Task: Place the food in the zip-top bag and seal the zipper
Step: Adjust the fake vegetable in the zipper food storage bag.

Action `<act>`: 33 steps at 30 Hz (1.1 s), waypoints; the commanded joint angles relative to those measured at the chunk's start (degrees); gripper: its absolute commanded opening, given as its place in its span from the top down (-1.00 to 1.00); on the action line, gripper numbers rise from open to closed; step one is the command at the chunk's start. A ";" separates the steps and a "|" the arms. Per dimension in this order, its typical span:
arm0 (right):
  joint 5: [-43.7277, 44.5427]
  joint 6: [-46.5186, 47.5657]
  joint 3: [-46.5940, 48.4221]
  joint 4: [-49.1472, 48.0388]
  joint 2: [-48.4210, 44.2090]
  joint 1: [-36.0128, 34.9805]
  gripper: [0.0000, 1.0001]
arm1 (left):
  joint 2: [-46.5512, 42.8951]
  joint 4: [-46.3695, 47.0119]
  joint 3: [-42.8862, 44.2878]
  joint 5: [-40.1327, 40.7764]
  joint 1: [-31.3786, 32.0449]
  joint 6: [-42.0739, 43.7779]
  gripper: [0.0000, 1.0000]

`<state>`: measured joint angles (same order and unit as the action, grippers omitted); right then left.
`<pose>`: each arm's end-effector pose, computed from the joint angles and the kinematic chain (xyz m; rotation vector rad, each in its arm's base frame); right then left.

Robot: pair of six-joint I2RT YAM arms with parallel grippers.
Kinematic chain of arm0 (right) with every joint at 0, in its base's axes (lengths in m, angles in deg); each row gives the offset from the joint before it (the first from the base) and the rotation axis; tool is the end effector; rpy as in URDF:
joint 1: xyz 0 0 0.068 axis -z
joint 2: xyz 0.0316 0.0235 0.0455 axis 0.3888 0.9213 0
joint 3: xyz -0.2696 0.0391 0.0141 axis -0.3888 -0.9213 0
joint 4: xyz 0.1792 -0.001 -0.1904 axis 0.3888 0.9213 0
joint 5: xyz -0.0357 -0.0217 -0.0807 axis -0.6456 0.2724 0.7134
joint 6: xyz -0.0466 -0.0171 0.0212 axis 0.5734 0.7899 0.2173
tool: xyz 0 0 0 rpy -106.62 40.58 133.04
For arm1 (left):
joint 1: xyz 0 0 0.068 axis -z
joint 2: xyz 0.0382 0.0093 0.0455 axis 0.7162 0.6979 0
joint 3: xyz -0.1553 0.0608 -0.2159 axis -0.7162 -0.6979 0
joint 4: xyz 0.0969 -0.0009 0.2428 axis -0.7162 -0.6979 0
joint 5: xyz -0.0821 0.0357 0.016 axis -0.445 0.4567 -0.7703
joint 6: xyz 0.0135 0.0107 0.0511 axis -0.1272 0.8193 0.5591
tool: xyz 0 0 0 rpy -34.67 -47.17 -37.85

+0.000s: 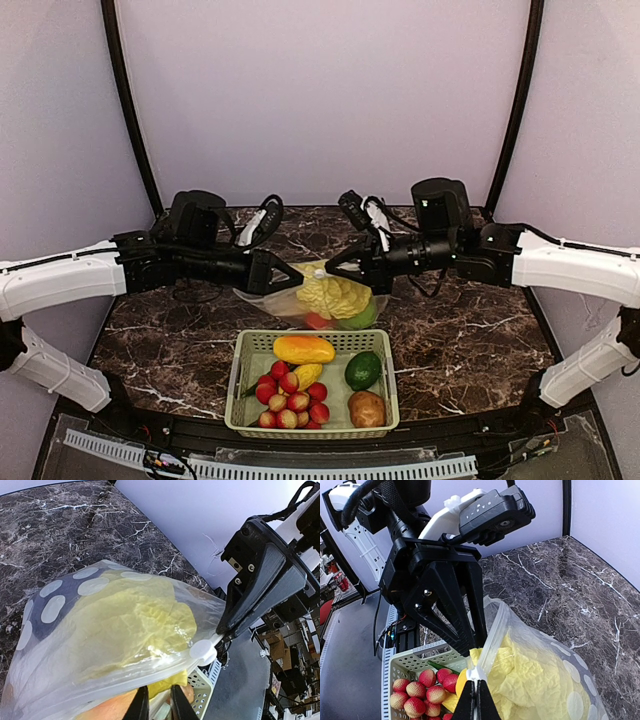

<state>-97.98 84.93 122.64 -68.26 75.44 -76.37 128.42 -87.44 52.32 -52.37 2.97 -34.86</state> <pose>0.1772 0.2657 0.3278 -1.1439 1.6944 1.0866 0.1842 -0.2314 0.3168 0.6662 2.0698 -1.2411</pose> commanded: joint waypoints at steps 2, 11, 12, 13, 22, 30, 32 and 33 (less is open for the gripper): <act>-0.32 -0.82 -0.68 -3.36 -2.36 -0.25 1.00 | 0.58 1.54 -0.03 -1.23 0.10 -0.34 0.75; -0.47 -1.09 -0.80 -3.77 -2.26 -0.21 1.00 | 2.65 2.69 0.03 -3.12 0.12 -0.20 0.89; -0.57 -1.14 -0.80 -3.86 -2.18 -0.25 1.00 | 2.91 2.92 0.11 -3.18 0.14 -0.14 0.91; -0.71 -1.23 -0.77 -3.97 -2.11 -0.18 1.00 | 3.30 3.06 0.17 -3.17 0.13 0.08 0.92; -0.85 -1.36 -0.70 -4.14 -1.86 -0.21 1.00 | 6.70 7.14 -0.08 -5.29 0.15 -0.52 0.98; -0.89 -1.57 -1.03 -4.23 -1.50 -0.22 1.00 | 8.86 12.92 -0.01 -6.40 0.47 -3.53 0.99; -1.11 -1.78 -0.97 -4.23 -1.13 -0.21 1.00 | 9.29 14.63 0.08 -6.26 0.63 -4.30 0.99; -1.16 -1.88 -1.02 -4.23 -1.08 -0.27 1.00 | 9.58 15.24 0.09 -6.25 0.70 -4.60 0.99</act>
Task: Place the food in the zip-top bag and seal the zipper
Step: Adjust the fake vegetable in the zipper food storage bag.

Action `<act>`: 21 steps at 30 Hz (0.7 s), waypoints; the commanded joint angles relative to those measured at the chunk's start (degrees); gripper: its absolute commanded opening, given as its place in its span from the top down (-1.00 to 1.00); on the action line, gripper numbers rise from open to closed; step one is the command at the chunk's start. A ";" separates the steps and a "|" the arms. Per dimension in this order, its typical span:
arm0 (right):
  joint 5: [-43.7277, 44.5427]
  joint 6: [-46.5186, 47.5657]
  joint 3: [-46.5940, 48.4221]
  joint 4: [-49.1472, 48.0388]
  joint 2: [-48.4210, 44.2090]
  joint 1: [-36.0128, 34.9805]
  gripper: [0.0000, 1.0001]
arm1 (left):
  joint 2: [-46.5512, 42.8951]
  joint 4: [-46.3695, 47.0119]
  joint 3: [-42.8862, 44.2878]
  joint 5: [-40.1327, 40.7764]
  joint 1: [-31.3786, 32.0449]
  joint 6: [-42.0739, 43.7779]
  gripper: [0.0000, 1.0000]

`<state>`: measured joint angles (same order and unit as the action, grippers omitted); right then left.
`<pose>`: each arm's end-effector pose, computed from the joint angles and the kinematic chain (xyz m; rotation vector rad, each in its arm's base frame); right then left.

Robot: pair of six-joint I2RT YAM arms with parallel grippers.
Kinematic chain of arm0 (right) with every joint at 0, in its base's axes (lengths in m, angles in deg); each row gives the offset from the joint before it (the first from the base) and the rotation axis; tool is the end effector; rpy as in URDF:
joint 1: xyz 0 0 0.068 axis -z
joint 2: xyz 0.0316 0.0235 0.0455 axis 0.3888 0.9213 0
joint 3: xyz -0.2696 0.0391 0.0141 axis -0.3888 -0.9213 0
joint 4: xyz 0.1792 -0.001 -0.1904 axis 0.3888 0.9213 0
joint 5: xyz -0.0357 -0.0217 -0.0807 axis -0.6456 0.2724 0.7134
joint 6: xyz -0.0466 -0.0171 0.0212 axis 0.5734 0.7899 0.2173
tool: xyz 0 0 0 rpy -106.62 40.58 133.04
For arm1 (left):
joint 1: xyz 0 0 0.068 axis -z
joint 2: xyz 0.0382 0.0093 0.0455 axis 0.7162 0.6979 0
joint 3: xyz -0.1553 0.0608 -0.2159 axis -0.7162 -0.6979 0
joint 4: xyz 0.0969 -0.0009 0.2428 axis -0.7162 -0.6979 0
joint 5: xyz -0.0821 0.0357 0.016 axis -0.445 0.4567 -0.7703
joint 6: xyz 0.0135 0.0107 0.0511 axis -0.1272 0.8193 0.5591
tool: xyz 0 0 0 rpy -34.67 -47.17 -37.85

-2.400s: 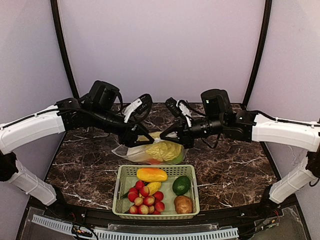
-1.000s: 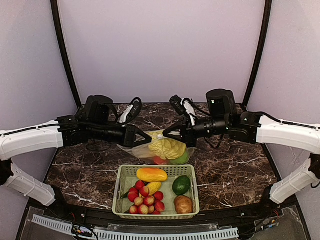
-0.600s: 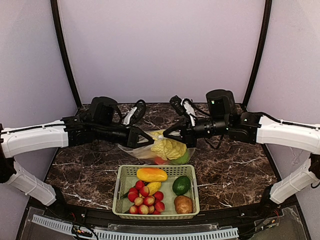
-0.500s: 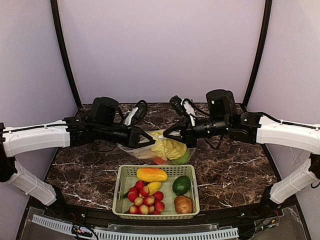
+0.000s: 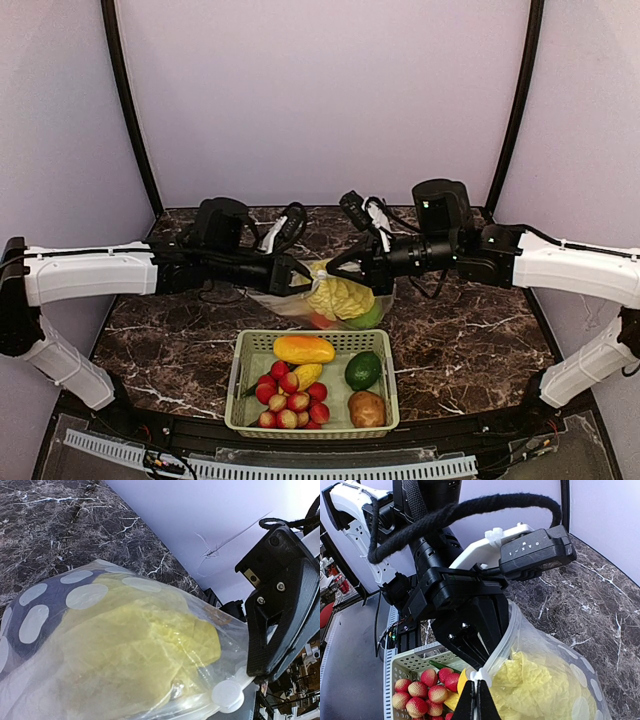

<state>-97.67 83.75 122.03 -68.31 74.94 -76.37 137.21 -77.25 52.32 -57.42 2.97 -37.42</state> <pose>0.1761 0.2638 0.3267 -1.1253 1.7123 1.0940 0.2052 -0.2597 0.2898 0.6921 2.0647 -1.3552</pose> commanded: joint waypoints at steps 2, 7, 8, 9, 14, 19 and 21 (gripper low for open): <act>-1.51 -0.77 -0.52 -5.72 -0.41 -0.22 1.00 | 1.29 7.06 0.09 -1.23 0.89 -2.97 0.99; -0.96 -1.06 -0.47 -6.53 -0.50 -0.21 1.00 | 3.45 10.02 0.18 -2.55 2.12 -3.81 0.99; -0.55 -1.21 -0.41 -6.55 -0.45 -0.24 1.00 | 3.75 10.32 0.18 -3.10 2.28 -3.87 0.98; -0.27 -1.24 -0.37 -6.58 -0.39 -0.21 1.00 | 4.26 10.50 0.12 -3.42 2.53 -3.85 0.98; 1.78 -1.79 -1.01 -6.73 -0.62 -0.21 1.00 | 4.56 10.44 -0.01 -3.83 3.30 -3.06 0.89; 2.85 -2.11 -2.19 -6.74 -1.97 -0.21 1.00 | 0.36 4.14 0.18 1.10 3.24 1.61 0.69; 3.17 -2.05 -2.63 -6.60 -2.65 -0.20 1.00 | -2.04 0.73 0.17 3.78 3.13 3.57 0.58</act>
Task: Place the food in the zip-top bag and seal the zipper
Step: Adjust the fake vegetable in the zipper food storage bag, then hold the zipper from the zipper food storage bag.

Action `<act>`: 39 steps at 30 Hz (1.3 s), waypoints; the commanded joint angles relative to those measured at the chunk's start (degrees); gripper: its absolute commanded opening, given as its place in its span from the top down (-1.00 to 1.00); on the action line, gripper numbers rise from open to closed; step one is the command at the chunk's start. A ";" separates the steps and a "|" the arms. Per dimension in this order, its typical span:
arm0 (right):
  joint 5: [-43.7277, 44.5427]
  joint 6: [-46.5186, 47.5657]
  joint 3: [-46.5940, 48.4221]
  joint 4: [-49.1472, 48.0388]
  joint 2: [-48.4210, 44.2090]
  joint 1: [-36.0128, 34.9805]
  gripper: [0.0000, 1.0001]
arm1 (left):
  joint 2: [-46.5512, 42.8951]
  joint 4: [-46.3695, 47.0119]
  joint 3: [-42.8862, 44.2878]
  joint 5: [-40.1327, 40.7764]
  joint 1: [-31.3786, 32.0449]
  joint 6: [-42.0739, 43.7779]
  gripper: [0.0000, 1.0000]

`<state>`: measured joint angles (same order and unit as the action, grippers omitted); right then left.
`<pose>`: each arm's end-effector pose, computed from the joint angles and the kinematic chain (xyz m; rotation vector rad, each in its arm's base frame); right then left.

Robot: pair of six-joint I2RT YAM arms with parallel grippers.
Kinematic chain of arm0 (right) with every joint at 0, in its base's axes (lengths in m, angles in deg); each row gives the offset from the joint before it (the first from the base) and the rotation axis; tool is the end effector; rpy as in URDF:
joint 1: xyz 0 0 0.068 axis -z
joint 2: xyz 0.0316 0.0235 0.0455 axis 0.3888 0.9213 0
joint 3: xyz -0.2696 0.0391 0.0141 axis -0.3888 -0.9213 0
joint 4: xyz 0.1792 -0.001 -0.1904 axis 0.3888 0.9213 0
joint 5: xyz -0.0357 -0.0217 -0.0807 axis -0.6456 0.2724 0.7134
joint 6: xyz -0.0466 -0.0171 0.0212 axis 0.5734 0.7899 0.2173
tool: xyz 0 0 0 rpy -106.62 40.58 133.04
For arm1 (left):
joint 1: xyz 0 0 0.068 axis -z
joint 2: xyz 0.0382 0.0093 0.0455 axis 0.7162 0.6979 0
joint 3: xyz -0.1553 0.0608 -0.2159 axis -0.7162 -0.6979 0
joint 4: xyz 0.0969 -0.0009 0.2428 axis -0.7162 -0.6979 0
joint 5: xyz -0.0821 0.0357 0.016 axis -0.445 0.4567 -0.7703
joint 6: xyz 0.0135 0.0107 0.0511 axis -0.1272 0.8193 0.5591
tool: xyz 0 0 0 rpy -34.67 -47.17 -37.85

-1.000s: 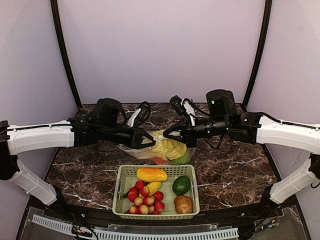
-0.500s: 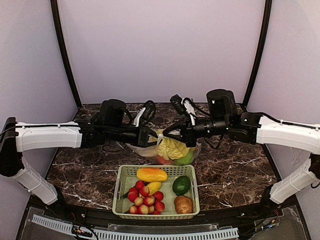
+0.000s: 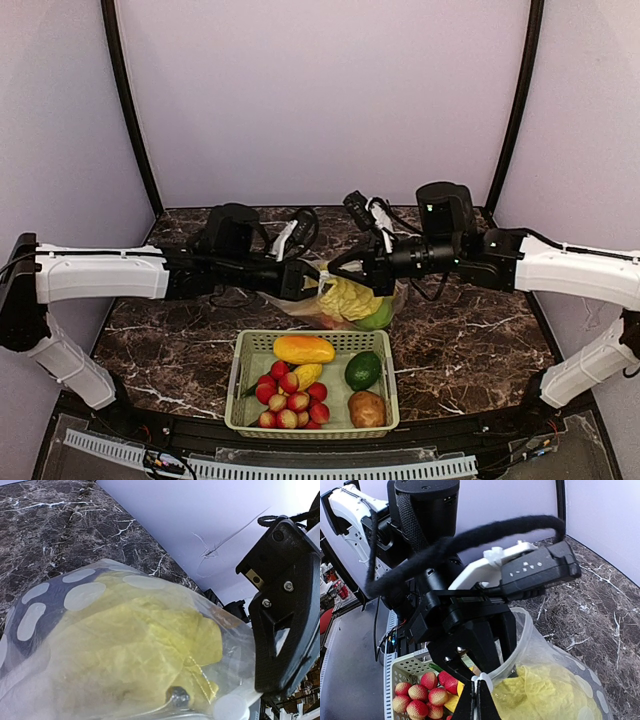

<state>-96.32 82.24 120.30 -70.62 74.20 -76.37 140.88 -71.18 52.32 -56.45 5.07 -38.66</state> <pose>0.1753 0.2615 0.3238 -1.0830 1.7143 1.0924 0.2056 -0.2784 0.2797 0.7004 2.0286 -1.3859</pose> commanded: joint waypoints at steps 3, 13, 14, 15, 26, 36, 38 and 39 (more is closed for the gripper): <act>2.13 -0.53 -1.53 -4.08 -2.77 -0.20 1.00 | -10.16 -10.31 -0.48 6.57 0.44 6.70 0.32; 2.11 -0.90 -2.66 -4.20 -3.95 -0.14 1.00 | -18.20 -18.38 1.01 5.68 -1.15 12.60 0.11; 1.93 -0.92 -2.64 -4.24 -3.90 -0.19 1.00 | -18.09 -19.09 1.74 4.20 -1.11 13.52 0.10; 1.82 -0.96 -2.67 -4.24 -3.87 -0.16 1.00 | -17.55 -19.59 3.28 3.39 -1.12 15.49 0.06; 2.29 -1.69 -3.13 -5.31 -5.21 -0.14 1.00 | -8.48 -23.50 14.35 -5.41 0.23 29.96 0.00; 3.02 -2.22 -4.08 -6.08 -6.34 -0.12 1.00 | -4.27 -23.26 15.57 -3.48 0.94 33.96 0.04; 2.89 -2.24 -4.18 -6.08 -6.45 -0.12 1.00 | -3.90 -23.19 15.63 -2.81 0.96 34.66 0.06; 2.83 -2.30 -4.17 -6.10 -6.42 -0.12 1.00 | -3.68 -23.04 15.76 -2.66 0.98 34.84 0.08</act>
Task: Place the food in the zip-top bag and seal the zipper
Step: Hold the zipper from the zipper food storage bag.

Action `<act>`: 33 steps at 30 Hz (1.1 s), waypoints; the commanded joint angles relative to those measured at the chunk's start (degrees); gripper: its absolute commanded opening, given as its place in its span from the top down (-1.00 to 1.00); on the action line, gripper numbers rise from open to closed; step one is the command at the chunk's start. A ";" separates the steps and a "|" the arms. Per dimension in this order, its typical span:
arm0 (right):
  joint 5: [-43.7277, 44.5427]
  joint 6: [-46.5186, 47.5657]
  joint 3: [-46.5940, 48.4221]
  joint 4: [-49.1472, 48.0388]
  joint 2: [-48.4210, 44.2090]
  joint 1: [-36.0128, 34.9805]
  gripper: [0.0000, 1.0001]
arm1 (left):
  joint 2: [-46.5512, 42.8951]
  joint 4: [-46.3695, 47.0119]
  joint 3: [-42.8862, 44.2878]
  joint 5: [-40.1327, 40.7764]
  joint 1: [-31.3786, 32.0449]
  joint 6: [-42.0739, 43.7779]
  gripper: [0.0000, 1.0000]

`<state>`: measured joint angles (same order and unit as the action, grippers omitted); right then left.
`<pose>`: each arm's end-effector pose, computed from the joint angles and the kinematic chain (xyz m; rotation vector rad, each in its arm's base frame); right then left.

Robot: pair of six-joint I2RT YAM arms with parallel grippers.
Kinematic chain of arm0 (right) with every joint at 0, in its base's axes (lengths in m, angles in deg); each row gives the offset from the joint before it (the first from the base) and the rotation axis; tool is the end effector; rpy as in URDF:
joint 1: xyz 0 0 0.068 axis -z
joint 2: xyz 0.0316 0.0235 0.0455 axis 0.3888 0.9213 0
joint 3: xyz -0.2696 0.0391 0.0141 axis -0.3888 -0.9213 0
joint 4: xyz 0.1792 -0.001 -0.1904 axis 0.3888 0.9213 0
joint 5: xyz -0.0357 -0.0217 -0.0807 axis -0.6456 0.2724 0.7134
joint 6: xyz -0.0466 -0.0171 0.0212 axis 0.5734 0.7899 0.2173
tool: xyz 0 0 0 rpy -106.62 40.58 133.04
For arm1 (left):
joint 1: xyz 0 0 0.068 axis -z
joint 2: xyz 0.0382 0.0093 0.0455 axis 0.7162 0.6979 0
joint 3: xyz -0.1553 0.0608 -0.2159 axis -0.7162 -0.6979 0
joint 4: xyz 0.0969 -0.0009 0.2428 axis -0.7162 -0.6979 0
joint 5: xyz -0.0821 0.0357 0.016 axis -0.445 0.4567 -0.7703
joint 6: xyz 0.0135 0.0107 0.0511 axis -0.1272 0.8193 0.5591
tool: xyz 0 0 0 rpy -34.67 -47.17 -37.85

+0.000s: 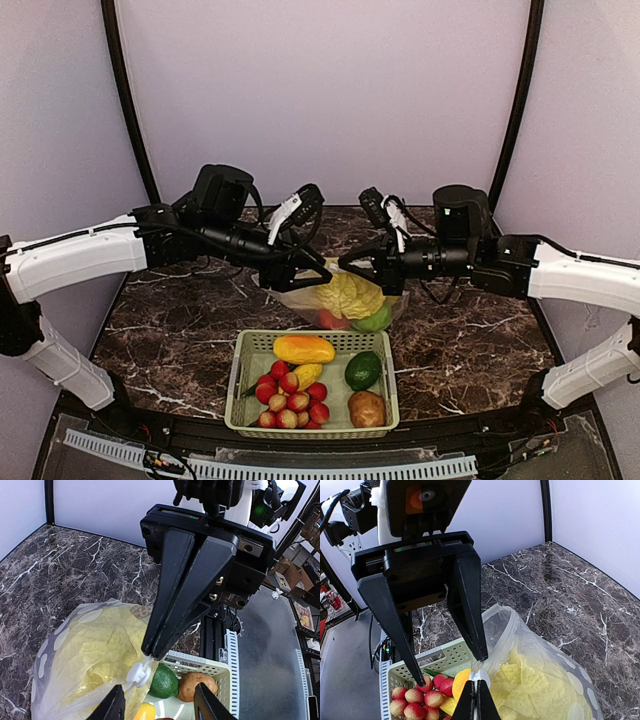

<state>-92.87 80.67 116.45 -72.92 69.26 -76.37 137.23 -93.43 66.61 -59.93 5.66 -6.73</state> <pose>0.1655 0.2450 0.3284 -1.0030 1.6883 1.0668 0.1929 -0.2713 0.3494 1.2251 1.7029 -1.1095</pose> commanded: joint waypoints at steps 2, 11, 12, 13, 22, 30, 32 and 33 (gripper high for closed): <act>-0.61 -0.74 -0.32 -3.87 -1.55 -0.10 1.00 | 0.07 -0.37 1.46 1.54 0.45 3.72 0.09; -0.94 -0.80 -0.33 -4.05 -1.46 -0.03 1.00 | 2.05 0.29 2.28 1.99 0.56 6.22 0.20; -0.96 -0.85 -0.33 -4.05 -1.44 -0.03 1.00 | 2.41 0.30 2.58 2.01 0.62 6.59 0.21; -1.02 -0.81 -0.35 -4.05 -1.40 -0.03 1.00 | 2.56 0.31 2.72 2.06 0.63 6.82 0.23; -1.11 -0.91 -0.38 -3.97 -1.34 0.04 1.00 | 4.20 0.67 3.64 2.13 0.63 8.14 0.37; -0.90 -0.94 -0.37 -3.88 -1.10 0.06 1.00 | 4.44 0.89 3.80 1.88 0.63 8.53 0.69; -0.60 -0.89 -0.33 -3.88 -1.07 0.06 1.00 | 4.44 0.57 3.94 1.74 0.61 8.81 0.80; -0.34 -0.98 -0.37 -3.88 -1.04 0.06 1.00 | 4.42 0.44 4.03 1.75 0.61 8.98 0.83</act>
<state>-92.78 80.47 116.12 -73.14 69.26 -76.35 141.42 -92.82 69.19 -57.74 5.92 1.27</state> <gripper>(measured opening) 0.006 0.117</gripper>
